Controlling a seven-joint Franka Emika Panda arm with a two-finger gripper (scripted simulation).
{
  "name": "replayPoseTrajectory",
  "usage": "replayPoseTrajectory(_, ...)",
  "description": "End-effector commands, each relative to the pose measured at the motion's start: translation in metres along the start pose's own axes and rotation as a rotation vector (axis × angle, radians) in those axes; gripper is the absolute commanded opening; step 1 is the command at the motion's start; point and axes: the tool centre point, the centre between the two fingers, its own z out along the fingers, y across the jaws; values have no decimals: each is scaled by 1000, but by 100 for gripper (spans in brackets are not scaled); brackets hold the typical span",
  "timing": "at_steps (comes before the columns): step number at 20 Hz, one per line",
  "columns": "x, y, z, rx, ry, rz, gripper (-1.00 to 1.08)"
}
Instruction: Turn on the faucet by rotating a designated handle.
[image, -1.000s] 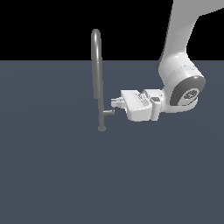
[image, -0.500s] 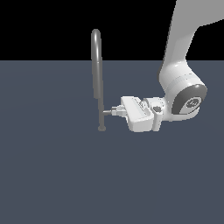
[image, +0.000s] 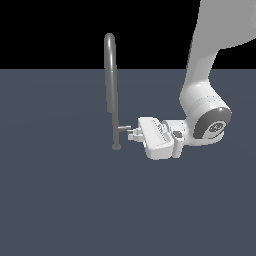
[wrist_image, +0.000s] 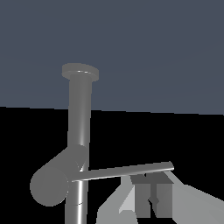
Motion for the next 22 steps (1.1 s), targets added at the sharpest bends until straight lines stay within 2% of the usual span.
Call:
replayPoseTrajectory(1, 25, 10, 0, 5, 3, 35, -100)
replayPoseTrajectory(2, 2, 0, 0, 0, 0, -1, -100)
replayPoseTrajectory(13, 50, -6, 0, 5, 3, 33, -100)
replayPoseTrajectory(14, 50, -6, 0, 5, 3, 33, -100)
replayPoseTrajectory(15, 22, -16, 0, -5, -6, -11, -100)
replayPoseTrajectory(22, 45, -26, 0, 0, -2, 11, -100)
